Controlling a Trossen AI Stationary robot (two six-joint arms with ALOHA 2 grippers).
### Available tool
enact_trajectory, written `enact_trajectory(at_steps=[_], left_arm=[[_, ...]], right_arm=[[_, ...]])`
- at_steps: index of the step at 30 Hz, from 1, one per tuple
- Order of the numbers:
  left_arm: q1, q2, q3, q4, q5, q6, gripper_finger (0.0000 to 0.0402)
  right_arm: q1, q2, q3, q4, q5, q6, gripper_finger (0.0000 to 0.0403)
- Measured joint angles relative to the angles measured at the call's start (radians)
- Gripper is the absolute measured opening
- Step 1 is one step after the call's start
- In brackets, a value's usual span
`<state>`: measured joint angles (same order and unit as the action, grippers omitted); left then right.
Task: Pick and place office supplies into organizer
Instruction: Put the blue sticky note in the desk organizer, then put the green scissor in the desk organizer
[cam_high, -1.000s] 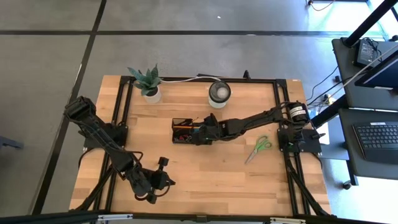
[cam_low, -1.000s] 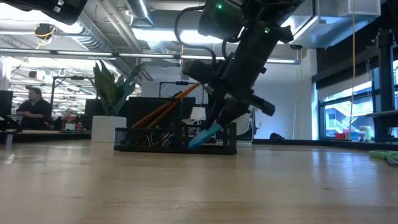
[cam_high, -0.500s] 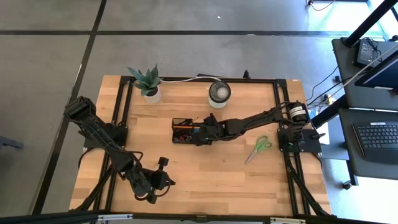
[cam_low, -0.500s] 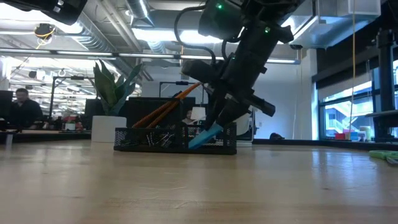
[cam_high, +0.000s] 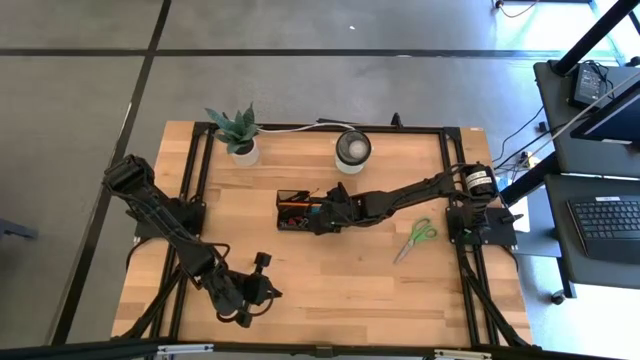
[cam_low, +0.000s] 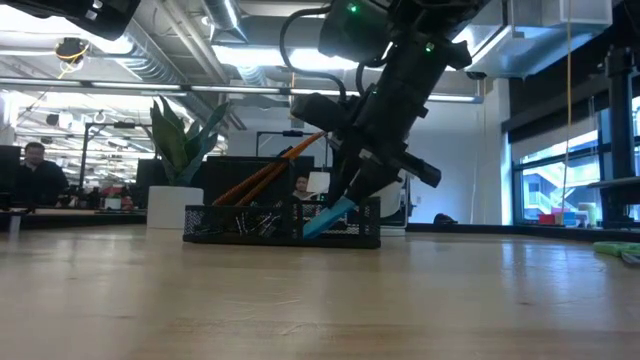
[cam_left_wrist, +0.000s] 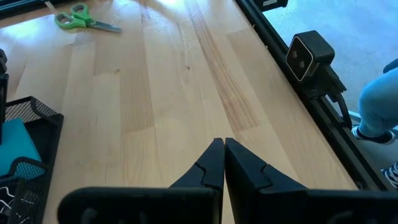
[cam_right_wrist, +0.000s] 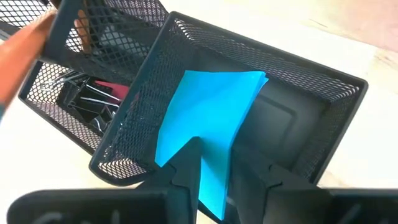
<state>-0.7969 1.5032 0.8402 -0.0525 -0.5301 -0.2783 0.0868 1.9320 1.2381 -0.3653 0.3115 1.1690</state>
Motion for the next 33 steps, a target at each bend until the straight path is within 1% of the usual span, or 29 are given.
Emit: enact_trajectory(at_steps=[2, 10, 13, 17, 23, 27, 29, 33], left_arm=[[0.000, 0.000, 0.000, 0.000, 0.000, 0.000, 0.0006], [0.000, 0.000, 0.000, 0.000, 0.000, 0.000, 0.0006], [0.000, 0.000, 0.000, 0.000, 0.000, 0.000, 0.0006], [0.000, 0.000, 0.000, 0.000, 0.000, 0.000, 0.0006], [0.000, 0.000, 0.000, 0.000, 0.000, 0.000, 0.0006], [0.000, 0.000, 0.000, -0.002, 0.000, -0.014, 0.0006], [0.000, 0.000, 0.000, -0.010, 0.000, -0.032, 0.0006], [-0.001, 0.000, 0.000, -0.039, 0.001, -0.076, 0.0006]], right_arm=[[0.000, 0.000, 0.000, -0.001, 0.000, 0.000, 0.0090], [0.000, 0.000, 0.000, -0.004, 0.000, 0.000, 0.0162], [0.000, 0.000, 0.019, -0.040, 0.000, -0.006, 0.0178], [0.000, 0.000, 0.064, -0.116, 0.000, -0.025, 0.0186], [0.000, 0.000, 0.147, -0.287, 0.000, -0.026, 0.0187], [0.002, 0.000, 0.222, -0.453, -0.003, -0.054, 0.0187], [0.013, 0.000, 0.274, -0.556, -0.010, -0.059, 0.0187], [0.063, 0.000, 0.408, -0.809, -0.027, -0.154, 0.0187]])
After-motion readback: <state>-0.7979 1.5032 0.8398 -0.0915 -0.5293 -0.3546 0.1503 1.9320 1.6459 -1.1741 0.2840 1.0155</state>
